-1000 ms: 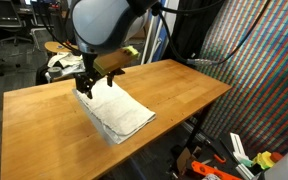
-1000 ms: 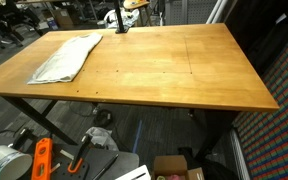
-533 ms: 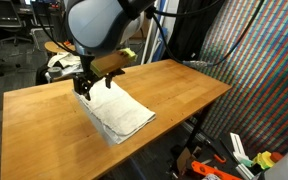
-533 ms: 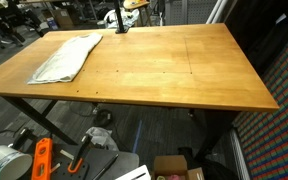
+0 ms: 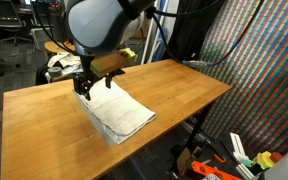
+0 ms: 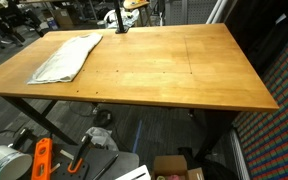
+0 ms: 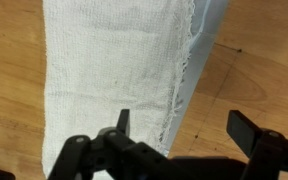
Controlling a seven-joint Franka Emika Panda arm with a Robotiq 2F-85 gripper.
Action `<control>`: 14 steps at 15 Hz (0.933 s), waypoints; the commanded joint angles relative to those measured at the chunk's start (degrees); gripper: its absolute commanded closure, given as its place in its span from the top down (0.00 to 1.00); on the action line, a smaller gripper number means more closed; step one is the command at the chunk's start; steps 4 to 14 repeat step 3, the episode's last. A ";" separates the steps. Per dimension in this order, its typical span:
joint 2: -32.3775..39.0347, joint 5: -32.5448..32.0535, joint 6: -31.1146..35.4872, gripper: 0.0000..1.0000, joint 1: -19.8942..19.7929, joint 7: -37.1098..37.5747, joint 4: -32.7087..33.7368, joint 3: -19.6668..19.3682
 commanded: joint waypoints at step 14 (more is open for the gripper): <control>-0.04 0.23 -0.09 1.00 0.63 -0.17 0.07 -0.64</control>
